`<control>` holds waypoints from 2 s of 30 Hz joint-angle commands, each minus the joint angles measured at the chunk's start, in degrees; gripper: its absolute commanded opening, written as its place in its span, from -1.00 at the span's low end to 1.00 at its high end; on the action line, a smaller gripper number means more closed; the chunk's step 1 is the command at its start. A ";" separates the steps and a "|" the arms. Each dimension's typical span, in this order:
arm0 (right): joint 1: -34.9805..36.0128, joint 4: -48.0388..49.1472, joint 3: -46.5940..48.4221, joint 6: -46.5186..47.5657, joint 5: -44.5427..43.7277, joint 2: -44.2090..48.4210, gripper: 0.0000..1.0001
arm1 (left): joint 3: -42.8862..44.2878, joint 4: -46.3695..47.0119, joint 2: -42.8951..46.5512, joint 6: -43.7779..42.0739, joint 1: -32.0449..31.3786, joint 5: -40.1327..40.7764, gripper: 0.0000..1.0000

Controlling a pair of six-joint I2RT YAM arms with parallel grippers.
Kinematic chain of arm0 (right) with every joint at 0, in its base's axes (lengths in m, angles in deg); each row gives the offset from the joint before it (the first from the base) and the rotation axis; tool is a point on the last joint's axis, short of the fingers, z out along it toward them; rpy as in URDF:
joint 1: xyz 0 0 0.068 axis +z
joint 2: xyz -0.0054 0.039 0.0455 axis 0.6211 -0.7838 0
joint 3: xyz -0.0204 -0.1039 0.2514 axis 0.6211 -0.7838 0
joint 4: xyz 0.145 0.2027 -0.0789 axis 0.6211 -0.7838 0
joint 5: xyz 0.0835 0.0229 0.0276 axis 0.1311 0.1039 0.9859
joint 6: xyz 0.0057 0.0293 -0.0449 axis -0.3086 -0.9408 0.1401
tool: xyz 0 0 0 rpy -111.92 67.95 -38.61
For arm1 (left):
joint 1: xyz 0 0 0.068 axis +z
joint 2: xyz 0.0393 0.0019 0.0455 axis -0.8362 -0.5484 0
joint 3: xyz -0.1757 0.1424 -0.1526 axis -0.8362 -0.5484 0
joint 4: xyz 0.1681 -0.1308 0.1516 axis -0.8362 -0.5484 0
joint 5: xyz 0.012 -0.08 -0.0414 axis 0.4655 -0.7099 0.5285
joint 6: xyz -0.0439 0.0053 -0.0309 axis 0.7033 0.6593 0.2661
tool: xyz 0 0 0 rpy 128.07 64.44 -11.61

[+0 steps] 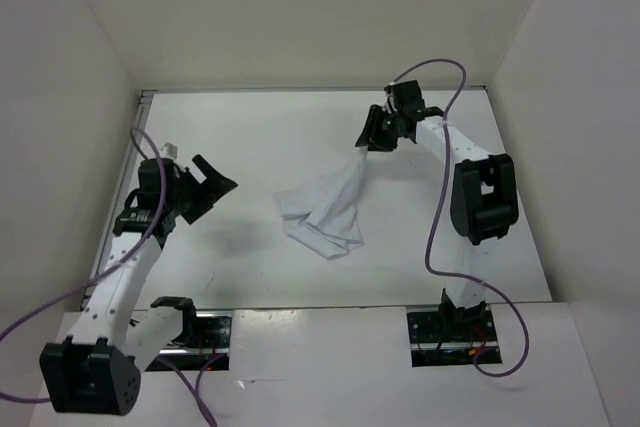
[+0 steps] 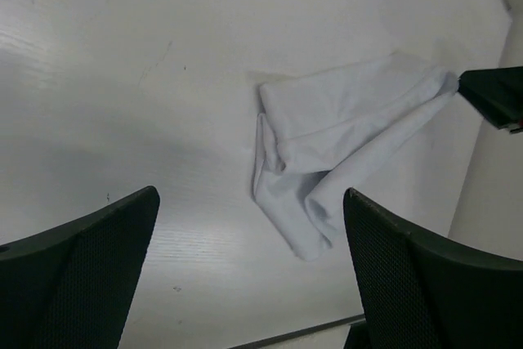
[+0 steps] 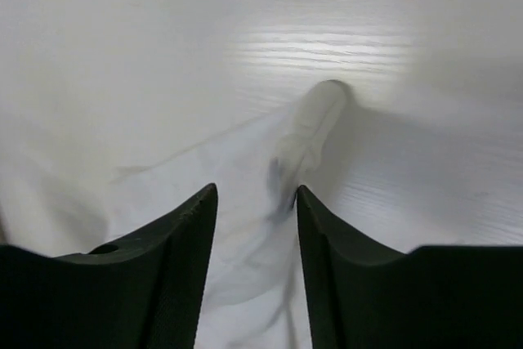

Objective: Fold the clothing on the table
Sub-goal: Flatten the skirt out

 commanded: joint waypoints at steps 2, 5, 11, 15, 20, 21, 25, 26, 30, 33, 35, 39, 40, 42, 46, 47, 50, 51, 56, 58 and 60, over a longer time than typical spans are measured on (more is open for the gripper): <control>3.03 -3.18 5.02 2.04 -18.34 5.47 0.01 | -1.27 7.20 -8.70 -3.52 -2.82 -6.70 1.00; 6.81 -5.71 4.23 -0.85 -33.46 11.09 0.04 | -1.81 14.58 -12.31 -0.53 -5.37 -6.01 1.00; 8.14 -8.80 4.23 -0.87 -36.22 15.33 0.07 | 3.20 23.02 -24.78 4.91 -9.33 -2.66 0.86; 8.14 -8.80 2.82 0.27 -36.22 15.87 0.07 | 3.20 27.50 -34.96 9.75 -12.57 -3.19 0.67; 8.14 -9.33 1.77 0.80 -36.22 15.87 0.07 | 2.68 32.17 -40.00 15.19 -14.77 -1.26 0.49; 8.14 -9.33 1.77 0.80 -36.83 15.87 0.07 | 2.68 32.18 -40.00 15.82 -14.78 -0.47 0.46; 7.62 -9.86 1.77 0.80 -36.83 15.26 0.07 | 3.20 33.67 -43.69 16.44 -15.31 -0.46 0.21; 7.62 -9.86 1.77 0.80 -36.83 15.25 0.07 | 3.73 34.28 -45.52 16.44 -15.31 -0.46 0.11; 7.62 -9.86 1.77 0.80 -36.83 14.72 0.07 | 5.05 34.90 -49.23 16.96 -15.31 -1.96 -0.29; 7.09 -10.47 1.77 0.80 -36.83 14.20 0.09 | 5.57 35.43 -50.90 16.96 -15.31 -2.49 -0.33; 7.09 -10.47 1.77 1.33 -35.95 14.20 0.09 | 5.58 35.43 -52.21 16.96 -15.31 -2.49 -0.40; 5.95 -9.86 1.24 2.73 -31.83 12.35 0.09 | 8.99 35.43 -53.27 16.44 -14.17 -1.43 -1.00; 5.95 -9.86 1.24 2.74 -30.78 12.35 0.09 | 10.14 35.43 -53.80 15.22 -13.64 -1.43 -1.00; 4.46 -9.86 1.24 3.35 -26.92 10.51 0.09 | 12.94 34.21 -53.80 14.16 -12.32 -2.40 -1.00; 1.12 -8.19 0.71 3.35 -17.44 7.26 0.12 | 21.73 31.05 -54.51 9.60 -11.17 -0.55 -1.00; 0.42 -8.19 1.41 3.35 -16.02 5.51 0.12 | 22.97 31.04 -55.29 9.06 -10.57 0.14 -1.00; -1.00 -7.66 2.73 2.83 -13.98 2.26 0.12 | 27.53 31.04 -58.19 8.44 -9.07 -1.85 -1.00; -1.69 -6.79 3.26 2.22 -13.46 1.46 0.12 | 28.51 31.04 -59.94 8.44 -8.54 -2.39 -1.00; -3.11 -4.68 6.43 0.10 -5.40 -5.74 0.12 | 31.59 31.04 -63.38 7.91 -8.54 -3.63 -1.00; -4.33 -1.61 6.95 -2.00 -1.69 -8.82 0.10 | 31.59 31.04 -64.00 7.91 -8.54 -4.15 -1.00; -4.34 2.51 6.95 -3.50 1.99 -10.23 0.10 | 31.07 31.04 -65.05 7.39 -8.54 -4.68 -1.00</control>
